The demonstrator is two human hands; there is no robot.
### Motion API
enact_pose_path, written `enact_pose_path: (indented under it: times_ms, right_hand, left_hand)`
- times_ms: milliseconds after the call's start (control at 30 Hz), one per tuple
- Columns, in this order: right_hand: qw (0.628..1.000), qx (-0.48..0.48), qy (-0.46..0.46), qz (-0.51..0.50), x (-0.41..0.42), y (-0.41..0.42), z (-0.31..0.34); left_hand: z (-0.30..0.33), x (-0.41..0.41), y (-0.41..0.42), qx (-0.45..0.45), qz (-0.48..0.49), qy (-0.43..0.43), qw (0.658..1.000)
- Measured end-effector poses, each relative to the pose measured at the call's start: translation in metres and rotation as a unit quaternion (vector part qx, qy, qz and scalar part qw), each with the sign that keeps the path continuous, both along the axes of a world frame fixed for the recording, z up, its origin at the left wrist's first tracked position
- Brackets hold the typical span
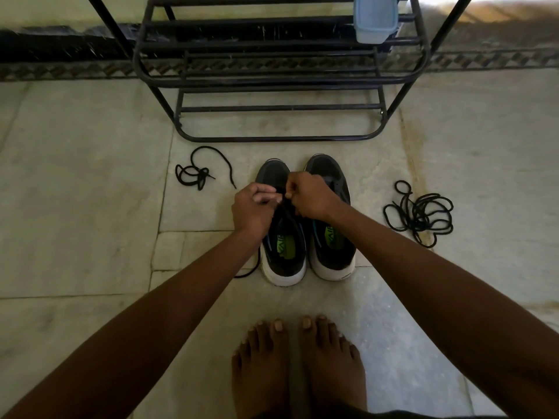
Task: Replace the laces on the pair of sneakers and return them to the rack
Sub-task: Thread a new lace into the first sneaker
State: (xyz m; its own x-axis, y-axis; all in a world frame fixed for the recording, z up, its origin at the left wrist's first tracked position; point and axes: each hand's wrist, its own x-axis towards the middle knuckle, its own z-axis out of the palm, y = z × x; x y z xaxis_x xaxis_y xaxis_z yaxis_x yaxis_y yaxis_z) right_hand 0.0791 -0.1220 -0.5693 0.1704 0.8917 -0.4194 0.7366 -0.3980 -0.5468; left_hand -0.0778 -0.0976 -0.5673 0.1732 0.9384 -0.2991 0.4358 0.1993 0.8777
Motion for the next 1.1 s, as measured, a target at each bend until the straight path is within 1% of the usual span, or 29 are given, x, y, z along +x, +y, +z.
enact_pose_path:
  times_ms: [67,133,167,200,233,267,333,400,433,500,533,567,600,633,667,700,733,767,800,833,867,900,933,967,1033,1100]
  right_hand:
    - [1.000,0.006,-0.024,-0.002,-0.004,-0.002,0.007]
    - [1.000,0.014,-0.023,0.010,-0.004,-0.004,-0.001]
    - [0.998,0.015,-0.049,0.023,-0.008,-0.008,0.007]
    - [0.998,0.009,-0.055,0.006,-0.006,-0.009,0.000]
    - [0.998,0.016,-0.061,0.012,-0.010,-0.013,0.010]
    - [0.999,0.018,-0.047,0.011,-0.008,-0.012,0.009]
    - [0.998,0.044,-0.046,0.027,-0.014,-0.013,0.028]
    - [0.993,0.097,-0.052,0.031,-0.014,-0.018,0.038]
    - [0.991,0.124,-0.056,0.021,-0.014,-0.020,0.042]
    - [0.982,0.175,-0.054,-0.051,-0.006,-0.024,0.047]
    - [0.973,0.210,-0.008,-0.100,-0.003,-0.028,0.050]
    - [0.954,0.238,0.088,-0.158,-0.001,-0.031,0.056]
    - [0.914,0.258,0.226,-0.218,0.001,-0.033,0.065]
    - [0.841,0.248,0.394,-0.275,0.002,-0.035,0.072]
    - [0.767,0.217,0.516,-0.314,0.005,-0.035,0.077]
    - [0.733,0.190,0.568,-0.323,0.010,-0.034,0.078]
    - [0.762,0.169,0.547,-0.302,0.014,-0.035,0.079]
    - [0.824,0.154,0.480,-0.259,0.017,-0.035,0.080]
    - [0.897,0.133,0.373,-0.198,0.020,-0.035,0.078]
    - [0.954,0.103,0.247,-0.136,0.022,-0.035,0.076]
    - [0.987,0.067,0.126,-0.079,0.023,-0.034,0.078]
    - [0.999,0.033,0.033,-0.022,0.024,-0.033,0.079]
    - [0.999,-0.006,-0.019,0.025,0.022,-0.032,0.083]
    - [0.997,-0.030,-0.048,0.057,0.020,-0.032,0.087]
    - [0.991,-0.048,-0.086,0.090,0.015,-0.027,0.093]
    - [0.988,-0.011,-0.127,0.089,0.013,-0.025,0.095]
  left_hand:
    - [0.003,-0.002,-0.005,0.040,-0.034,-0.003,0.999]
    - [0.003,-0.006,-0.016,0.121,-0.068,0.021,0.990]
    - [0.001,-0.008,-0.021,0.156,-0.073,0.036,0.984]
    - [-0.001,-0.009,-0.025,0.178,-0.070,0.049,0.980]
    - [-0.003,-0.011,-0.027,0.189,-0.069,0.064,0.977]
    - [-0.004,-0.013,-0.027,0.194,-0.069,0.074,0.976]
    - [-0.004,-0.016,-0.023,0.186,-0.085,0.073,0.976]
    - [-0.005,-0.019,-0.020,0.177,-0.102,0.078,0.976]
    - [-0.007,-0.021,-0.019,0.172,-0.103,0.087,0.976]
    - [-0.011,-0.023,-0.019,0.166,-0.098,0.106,0.975]
    - [-0.013,-0.024,-0.018,0.169,-0.100,0.113,0.974]
    - [-0.015,-0.025,-0.019,0.174,-0.103,0.117,0.972]
    - [-0.017,-0.025,-0.019,0.179,-0.105,0.119,0.971]
    - [-0.017,-0.025,-0.019,0.182,-0.105,0.123,0.970]
    - [-0.017,-0.025,-0.019,0.182,-0.103,0.130,0.969]
    - [-0.016,-0.024,-0.019,0.181,-0.102,0.138,0.968]
    - [-0.016,-0.024,-0.019,0.180,-0.103,0.146,0.967]
    - [-0.016,-0.024,-0.018,0.181,-0.105,0.153,0.966]
    - [-0.016,-0.024,-0.017,0.183,-0.108,0.158,0.964]
    - [-0.016,-0.024,-0.017,0.185,-0.110,0.162,0.963]
    - [-0.017,-0.024,-0.016,0.188,-0.112,0.165,0.962]
    - [-0.018,-0.024,-0.016,0.188,-0.113,0.166,0.961]
    - [-0.018,-0.024,-0.016,0.187,-0.114,0.166,0.962]
    - [-0.019,-0.024,-0.016,0.186,-0.114,0.164,0.962]
    - [-0.019,-0.024,-0.016,0.186,-0.116,0.162,0.962]
    - [-0.019,-0.024,-0.016,0.185,-0.116,0.161,0.962]
